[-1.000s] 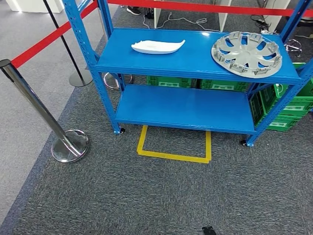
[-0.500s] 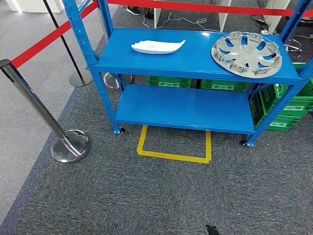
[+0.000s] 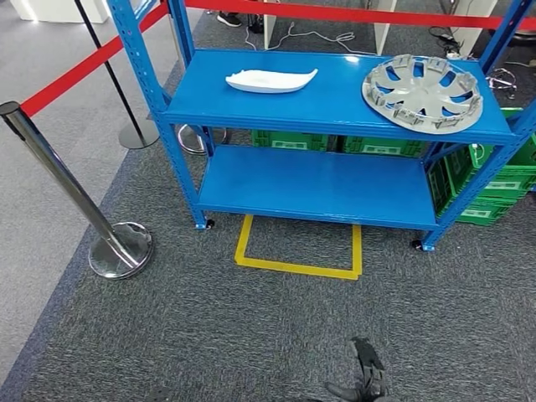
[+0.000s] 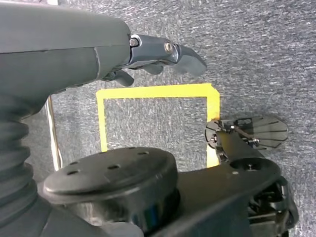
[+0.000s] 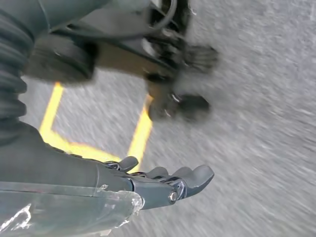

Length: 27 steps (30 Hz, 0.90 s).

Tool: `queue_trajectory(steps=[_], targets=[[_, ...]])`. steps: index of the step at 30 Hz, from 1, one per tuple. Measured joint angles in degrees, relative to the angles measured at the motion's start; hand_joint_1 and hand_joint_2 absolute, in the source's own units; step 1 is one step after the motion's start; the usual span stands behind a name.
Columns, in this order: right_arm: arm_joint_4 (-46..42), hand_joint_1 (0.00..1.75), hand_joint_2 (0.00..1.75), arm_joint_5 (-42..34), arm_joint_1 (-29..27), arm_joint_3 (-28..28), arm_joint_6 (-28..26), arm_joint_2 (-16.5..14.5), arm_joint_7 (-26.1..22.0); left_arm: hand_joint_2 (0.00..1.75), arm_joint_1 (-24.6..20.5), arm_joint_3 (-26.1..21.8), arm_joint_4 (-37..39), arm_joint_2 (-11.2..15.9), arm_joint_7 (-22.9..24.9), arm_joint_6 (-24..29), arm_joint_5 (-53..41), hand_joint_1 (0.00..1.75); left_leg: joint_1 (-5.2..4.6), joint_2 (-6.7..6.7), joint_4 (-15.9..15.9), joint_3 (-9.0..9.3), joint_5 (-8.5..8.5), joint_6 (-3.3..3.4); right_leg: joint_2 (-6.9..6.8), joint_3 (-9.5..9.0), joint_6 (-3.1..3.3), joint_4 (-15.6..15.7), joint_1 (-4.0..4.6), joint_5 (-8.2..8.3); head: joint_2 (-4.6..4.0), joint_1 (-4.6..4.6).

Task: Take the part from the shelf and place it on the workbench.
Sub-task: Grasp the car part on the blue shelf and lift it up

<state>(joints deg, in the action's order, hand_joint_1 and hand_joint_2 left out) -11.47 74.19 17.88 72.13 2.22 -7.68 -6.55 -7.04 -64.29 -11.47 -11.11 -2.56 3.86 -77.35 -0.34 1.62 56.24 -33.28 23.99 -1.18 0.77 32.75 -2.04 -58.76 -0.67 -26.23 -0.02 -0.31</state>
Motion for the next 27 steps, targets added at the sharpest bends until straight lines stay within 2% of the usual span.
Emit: queue_trajectory(steps=[8,11,15,19,23,27], targets=[[-0.09,0.0,1.75,12.48,12.07,-13.42,-0.56,0.16,4.18,1.75,-2.65,0.97,0.0,-1.07,1.63,1.22,-0.57,0.0,0.0,0.0,0.01,-0.15,-0.34,0.1,-0.02,0.14,-0.03,-0.01,-0.01,0.27,0.0,0.0],[-0.09,0.0,1.75,13.77,14.96,-17.44,-0.52,-0.19,5.14,1.75,-3.39,0.97,0.0,-1.35,1.89,1.45,-0.49,0.0,0.0,0.0,0.01,-0.15,-0.37,0.08,-0.03,0.13,-0.03,-0.01,0.0,0.29,0.0,0.01],[-0.09,0.0,1.75,13.85,16.0,-20.05,-0.61,-0.45,5.17,1.75,-3.63,0.95,0.0,-1.44,1.93,1.48,-0.48,0.0,0.0,0.01,0.01,-0.18,-0.37,0.08,-0.04,0.14,-0.03,0.0,0.0,0.29,0.0,0.0],[-0.09,0.0,1.75,14.23,16.03,-21.32,-0.68,-0.47,4.71,0.0,-3.64,0.95,0.0,-1.45,1.97,1.81,-0.48,0.0,-0.01,0.01,0.01,-0.24,-0.36,0.1,-0.04,0.17,-0.03,0.01,-0.01,0.29,0.0,0.01],[-0.09,0.0,1.75,14.79,17.21,-25.37,-0.48,-1.2,4.09,1.75,-4.02,0.85,0.0,-1.52,2.7,2.64,0.22,0.0,-0.01,0.02,0.01,-0.34,-0.4,0.08,-0.01,0.26,-0.07,0.01,0.0,0.35,0.0,0.01],[-0.1,0.0,1.75,14.81,21.48,-36.72,0.46,-3.58,3.69,1.75,-5.24,0.77,0.0,-1.81,2.61,2.55,0.13,0.0,0.01,0.02,0.01,-0.48,-0.58,0.04,-0.01,0.4,-0.04,-0.01,0.02,0.5,0.0,0.01]])
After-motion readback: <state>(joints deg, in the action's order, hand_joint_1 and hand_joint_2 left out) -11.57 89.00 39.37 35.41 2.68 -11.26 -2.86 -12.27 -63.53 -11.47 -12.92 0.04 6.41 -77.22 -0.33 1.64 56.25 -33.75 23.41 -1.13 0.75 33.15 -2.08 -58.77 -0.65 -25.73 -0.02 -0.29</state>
